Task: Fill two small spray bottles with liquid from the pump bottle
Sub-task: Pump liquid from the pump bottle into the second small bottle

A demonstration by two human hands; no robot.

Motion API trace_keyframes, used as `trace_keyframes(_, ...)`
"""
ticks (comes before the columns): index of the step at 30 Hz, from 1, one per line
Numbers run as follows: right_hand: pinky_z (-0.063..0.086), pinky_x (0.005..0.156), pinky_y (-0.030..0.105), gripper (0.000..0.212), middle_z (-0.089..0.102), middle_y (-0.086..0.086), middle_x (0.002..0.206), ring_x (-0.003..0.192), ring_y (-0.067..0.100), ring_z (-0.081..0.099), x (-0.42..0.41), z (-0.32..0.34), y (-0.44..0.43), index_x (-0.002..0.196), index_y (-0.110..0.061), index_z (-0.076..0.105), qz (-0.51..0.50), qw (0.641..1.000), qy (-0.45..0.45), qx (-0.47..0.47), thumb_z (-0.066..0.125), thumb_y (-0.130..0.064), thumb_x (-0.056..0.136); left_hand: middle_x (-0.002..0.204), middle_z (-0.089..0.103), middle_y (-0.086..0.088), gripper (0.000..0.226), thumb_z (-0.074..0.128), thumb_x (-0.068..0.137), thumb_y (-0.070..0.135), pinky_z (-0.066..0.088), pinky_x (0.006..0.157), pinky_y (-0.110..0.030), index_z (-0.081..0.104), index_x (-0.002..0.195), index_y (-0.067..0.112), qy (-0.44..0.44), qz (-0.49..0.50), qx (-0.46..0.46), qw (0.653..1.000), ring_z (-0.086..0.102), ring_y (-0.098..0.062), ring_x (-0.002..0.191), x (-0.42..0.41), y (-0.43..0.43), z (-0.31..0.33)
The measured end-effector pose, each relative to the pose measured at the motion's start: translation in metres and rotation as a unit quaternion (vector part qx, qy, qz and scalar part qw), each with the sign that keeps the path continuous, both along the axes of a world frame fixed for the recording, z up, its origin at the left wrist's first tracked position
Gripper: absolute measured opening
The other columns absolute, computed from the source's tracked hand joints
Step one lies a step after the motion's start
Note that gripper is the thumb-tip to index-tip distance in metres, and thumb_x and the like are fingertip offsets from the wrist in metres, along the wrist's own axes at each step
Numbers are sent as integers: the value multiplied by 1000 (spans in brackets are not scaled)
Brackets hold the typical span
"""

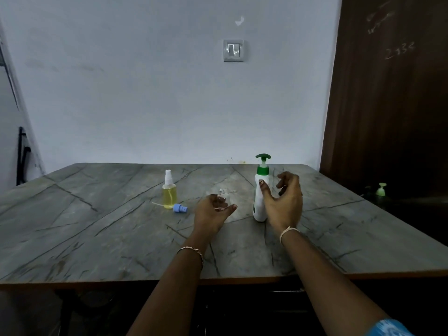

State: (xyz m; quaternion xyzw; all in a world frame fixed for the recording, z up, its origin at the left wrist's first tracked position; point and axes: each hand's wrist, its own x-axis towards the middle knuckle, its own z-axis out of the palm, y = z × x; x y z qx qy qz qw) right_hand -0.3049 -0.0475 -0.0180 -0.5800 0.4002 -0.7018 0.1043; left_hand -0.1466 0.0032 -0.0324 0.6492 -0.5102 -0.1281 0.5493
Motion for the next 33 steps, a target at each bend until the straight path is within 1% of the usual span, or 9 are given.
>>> trace_keyframes(2, 48, 79, 33, 70, 49, -6, 108, 94, 14, 52, 2, 2, -9, 122, -22, 43, 27, 999, -2, 32, 83, -41, 67, 91, 65, 3, 42, 78, 74, 34, 44, 63, -8, 62, 104, 10, 0, -4, 2, 1000, 61, -7, 80, 1, -4, 0)
trace_keyframes(5, 39, 96, 29, 101, 35, -3, 136, 123, 17, 41, 9, 4, -25, 143, -30, 18, 199, 970, -45, 129, 85, -31, 67, 91, 65, 5, 41, 76, 76, 35, 43, 66, -6, 64, 107, 10, -1, -5, -9, 1000, 61, -6, 81, 3, -11, 0)
trace_keyframes(8, 38, 96, 26, 107, 34, 5, 145, 124, 16, 43, 16, 9, -38, 147, -34, 7, 328, 922, -101, 178, 81, -13, 73, 91, 66, 5, 39, 76, 76, 34, 43, 67, -6, 65, 106, 11, -7, -9, -1, 1000, 61, -5, 82, 9, -23, -3)
trace_keyframes(11, 38, 95, 24, 108, 36, -10, 137, 119, 9, 47, 21, 10, -50, 148, -40, 7, 336, 929, -63, 141, 79, -6, 74, 88, 65, 6, 37, 78, 75, 32, 46, 67, -8, 64, 103, 12, -8, -19, 17, 1000, 61, -6, 80, 14, -30, -1)
trace_keyframes(15, 50, 81, 25, 112, 46, -26, 119, 90, -5, 56, 34, 10, -59, 148, -45, 9, 314, 943, 42, 98, 73, 5, 70, 94, 71, 1, 41, 81, 72, 33, 54, 80, -24, 64, 104, 12, -21, -15, 28, 999, 66, -9, 83, 30, -44, -1)
trace_keyframes(18, 50, 90, 42, 113, 48, -8, 123, 102, 11, 52, 44, 14, -61, 145, -53, 7, 265, 953, 137, 61, 72, -8, 64, 100, 70, 2, 47, 79, 74, 33, 50, 77, -20, 60, 112, 14, -29, -17, 42, 999, 65, -9, 87, 40, -51, 1)
trace_keyframes(22, 46, 83, 36, 112, 43, 3, 111, 105, 22, 44, 45, 14, -59, 144, -57, -1, 140, 943, 301, 22, 74, -23, 67, 98, 70, 3, 53, 80, 73, 32, 51, 73, -18, 59, 118, 13, -16, -24, 45, 999, 65, -8, 85, 43, -56, 1)
trace_keyframes(26, 46, 85, 40, 110, 50, 5, 117, 105, 27, 50, 44, 7, -61, 147, -50, -1, 45, 909, 413, -36, 70, -26, 67, 97, 69, 3, 49, 81, 72, 31, 53, 71, -19, 59, 113, 15, 18, -35, 36, 999, 66, -9, 86, 44, -57, -2)
trace_keyframes(33, 46, 86, 43, 113, 52, 9, 119, 103, 28, 52, 45, 1, -63, 148, -47, -3, -26, 867, 494, -59, 73, -22, 68, 99, 71, -1, 43, 83, 69, 23, 57, 78, -28, 62, 107, 17, 81, -88, 23, 993, 68, -13, 88, 47, -55, -6)
